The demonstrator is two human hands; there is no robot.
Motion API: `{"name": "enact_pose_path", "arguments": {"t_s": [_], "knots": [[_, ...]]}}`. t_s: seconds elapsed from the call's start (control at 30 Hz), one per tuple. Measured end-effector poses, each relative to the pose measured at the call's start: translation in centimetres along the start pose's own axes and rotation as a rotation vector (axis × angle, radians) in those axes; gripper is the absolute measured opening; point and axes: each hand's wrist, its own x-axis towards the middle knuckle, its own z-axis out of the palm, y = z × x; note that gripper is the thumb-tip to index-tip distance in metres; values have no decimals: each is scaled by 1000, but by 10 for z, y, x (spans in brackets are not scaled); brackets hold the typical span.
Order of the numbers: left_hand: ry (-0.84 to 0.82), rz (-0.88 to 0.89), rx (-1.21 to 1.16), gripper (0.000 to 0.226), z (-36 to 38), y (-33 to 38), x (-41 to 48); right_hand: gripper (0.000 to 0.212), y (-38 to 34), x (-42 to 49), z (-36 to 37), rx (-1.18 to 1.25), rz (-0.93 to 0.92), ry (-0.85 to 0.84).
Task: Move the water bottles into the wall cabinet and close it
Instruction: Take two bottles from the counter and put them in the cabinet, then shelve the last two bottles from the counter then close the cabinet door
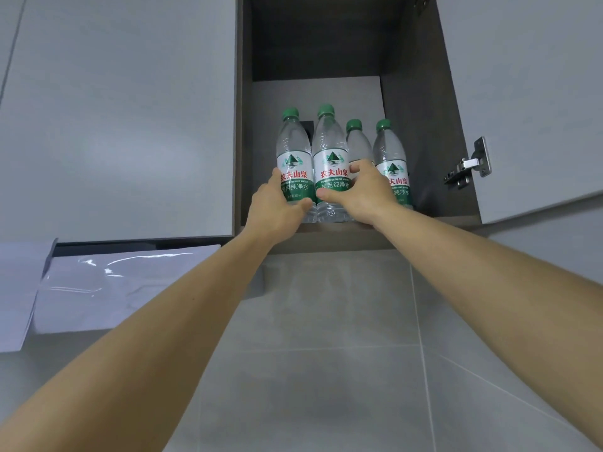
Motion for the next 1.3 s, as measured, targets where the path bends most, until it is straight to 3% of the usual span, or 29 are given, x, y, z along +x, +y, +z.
{"name": "enact_pose_path", "arguments": {"t_s": [0.5,0.8,1.03,1.3], "knots": [[-69,-35,112,46,3,-3,3,78,0,-7,14,-108,-6,102],[61,151,78,55,9,-5,-34,76,13,-46,12,-99,-54,87],[44,273,171,63,9,-1,-112,67,31,-118,3,-177,-192,83],[-141,178,118,58,41,-38,-256,66,88,-268,6,-154,-132,-100]]}}
